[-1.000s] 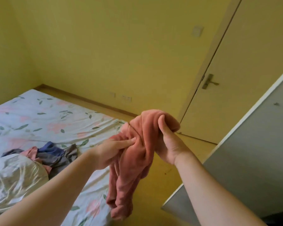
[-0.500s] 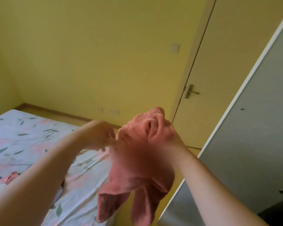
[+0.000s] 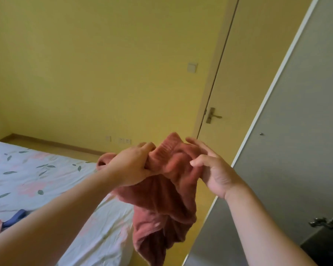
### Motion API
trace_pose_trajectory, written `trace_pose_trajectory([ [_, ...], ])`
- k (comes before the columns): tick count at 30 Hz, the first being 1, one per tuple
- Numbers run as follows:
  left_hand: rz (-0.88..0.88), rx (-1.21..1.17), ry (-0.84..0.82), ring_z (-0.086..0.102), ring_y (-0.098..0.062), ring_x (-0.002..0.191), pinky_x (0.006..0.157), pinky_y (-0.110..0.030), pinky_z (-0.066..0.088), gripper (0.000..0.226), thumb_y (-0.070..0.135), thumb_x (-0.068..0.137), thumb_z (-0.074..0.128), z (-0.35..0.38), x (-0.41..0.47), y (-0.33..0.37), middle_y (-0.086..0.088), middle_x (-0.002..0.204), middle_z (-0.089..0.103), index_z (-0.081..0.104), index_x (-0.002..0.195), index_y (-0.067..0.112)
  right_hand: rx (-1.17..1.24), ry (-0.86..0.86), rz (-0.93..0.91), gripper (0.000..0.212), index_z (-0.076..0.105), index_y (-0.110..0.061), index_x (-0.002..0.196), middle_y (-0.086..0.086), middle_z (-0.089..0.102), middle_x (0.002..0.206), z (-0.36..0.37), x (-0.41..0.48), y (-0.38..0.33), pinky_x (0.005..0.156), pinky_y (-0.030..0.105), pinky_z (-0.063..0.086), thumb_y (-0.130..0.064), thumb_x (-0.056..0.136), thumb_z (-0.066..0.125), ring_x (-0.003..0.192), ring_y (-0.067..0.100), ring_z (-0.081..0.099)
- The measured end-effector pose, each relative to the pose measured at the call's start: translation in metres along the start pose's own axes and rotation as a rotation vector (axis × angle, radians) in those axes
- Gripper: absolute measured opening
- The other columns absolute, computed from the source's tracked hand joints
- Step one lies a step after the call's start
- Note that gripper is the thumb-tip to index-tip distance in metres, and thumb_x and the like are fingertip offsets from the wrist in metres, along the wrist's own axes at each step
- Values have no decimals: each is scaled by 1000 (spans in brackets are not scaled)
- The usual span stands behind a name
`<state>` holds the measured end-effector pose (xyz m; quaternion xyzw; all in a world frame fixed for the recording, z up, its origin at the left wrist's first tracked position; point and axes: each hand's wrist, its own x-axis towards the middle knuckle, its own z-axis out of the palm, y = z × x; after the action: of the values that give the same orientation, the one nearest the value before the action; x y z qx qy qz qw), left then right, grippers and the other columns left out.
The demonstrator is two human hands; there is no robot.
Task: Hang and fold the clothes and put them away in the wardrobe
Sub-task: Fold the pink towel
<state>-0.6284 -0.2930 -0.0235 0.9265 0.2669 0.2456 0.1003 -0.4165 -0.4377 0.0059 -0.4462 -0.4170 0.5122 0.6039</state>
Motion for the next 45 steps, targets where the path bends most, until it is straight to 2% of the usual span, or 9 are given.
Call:
trace_pose_trajectory([
  [3,156,99,0,60,-18,90,68,-30,40,40,41,80,63,-1,8,19,9,104,55,47,116,34,-370,106,14,66,55,-34,134,2,76,108,4,2,-5,88,30,55,-31,76,88,103,17,73],
  [6,136,63,-92,61,-20,90,66,-32,44,35,26,80,55,8,17,36,9,103,58,49,114,33,-900,230,-35,30,69,-34,118,-6,75,90,6,5,-1,81,30,57,-29,89,77,83,10,72],
  [10,-5,-41,-128,63,-18,95,77,-35,52,44,31,81,72,18,24,33,14,100,66,49,118,32,-967,278,-180,16,60,-37,93,-8,69,81,-1,-2,-6,66,25,52,-26,92,72,66,8,64],
  [17,183,333,-183,66,-21,83,61,-28,33,60,59,65,65,30,33,7,10,92,67,41,115,38,-1317,-180,33,20,72,-40,89,-15,68,85,-2,-8,-46,66,22,45,-52,76,81,70,1,58],
  [21,-16,283,-429,66,-18,76,64,-30,49,24,47,81,67,21,39,-25,9,77,67,62,98,31,-1483,-156,183,44,74,-45,96,-29,67,87,-9,-14,-63,63,15,43,-68,60,84,80,-7,61],
  [28,-42,115,-465,63,-17,81,76,-36,52,23,35,87,72,3,54,-29,8,80,66,55,72,31,-1652,-81,231,15,69,-33,82,-15,65,91,-33,-21,-71,61,23,46,-23,74,77,80,5,59],
  [35,3,-313,-473,66,-10,88,82,-31,54,41,1,80,73,-29,64,-22,11,93,73,72,106,31,-1606,167,170,9,57,-21,64,0,60,64,-77,-42,-89,54,34,38,-13,63,62,58,14,48],
  [42,-120,-661,-111,69,-4,78,72,-24,56,32,9,74,89,-26,75,-7,3,90,78,79,89,36,-1599,336,197,20,52,-24,66,-4,58,62,-95,-55,-91,51,31,36,-5,63,57,58,16,52],
  [45,-159,-974,-177,71,-16,86,73,-22,58,37,3,68,85,-26,77,4,-11,100,78,80,93,29,-1527,344,157,45,47,-38,88,1,59,70,-92,-56,-88,51,37,37,-2,62,45,60,21,51],
])
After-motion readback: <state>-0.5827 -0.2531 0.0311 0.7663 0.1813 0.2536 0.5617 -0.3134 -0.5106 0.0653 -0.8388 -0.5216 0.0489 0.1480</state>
